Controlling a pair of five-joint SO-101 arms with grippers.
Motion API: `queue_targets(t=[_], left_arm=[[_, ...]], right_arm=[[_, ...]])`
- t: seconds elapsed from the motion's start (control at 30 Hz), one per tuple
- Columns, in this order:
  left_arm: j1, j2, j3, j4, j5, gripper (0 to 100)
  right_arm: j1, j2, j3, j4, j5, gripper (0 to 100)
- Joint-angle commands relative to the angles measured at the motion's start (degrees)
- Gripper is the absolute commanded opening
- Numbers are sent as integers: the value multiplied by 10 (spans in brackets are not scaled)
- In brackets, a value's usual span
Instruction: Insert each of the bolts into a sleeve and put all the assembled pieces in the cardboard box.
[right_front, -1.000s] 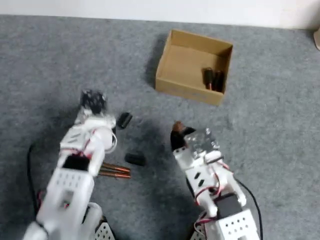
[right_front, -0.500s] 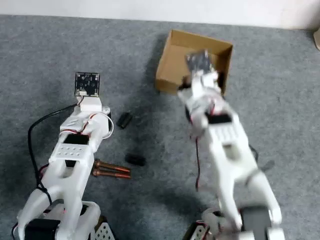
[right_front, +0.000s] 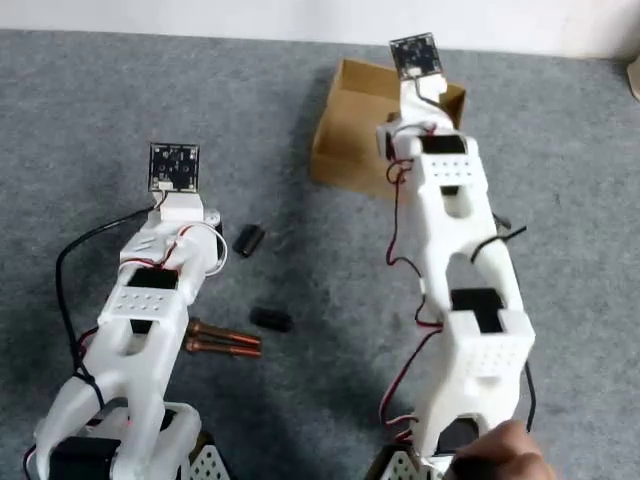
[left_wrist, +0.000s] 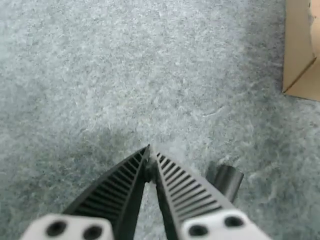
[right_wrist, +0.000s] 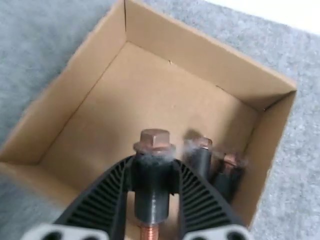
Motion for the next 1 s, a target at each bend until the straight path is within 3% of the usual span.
queue_targets(t=[0.0, 0.47, 0.73, 0.97], left_arm=[[-5, 1, -29, -13, 4, 10], [-5, 2, -28, -13, 2, 10], [-5, 2, -28, -13, 2, 10], [-5, 2, -28, -13, 2, 11]], right_arm=[[8, 23, -58, 7, -4, 5], [17, 108, -57, 6, -5, 21], [17, 113, -54, 7, -4, 295], [15, 109, -58, 40, -4, 319]])
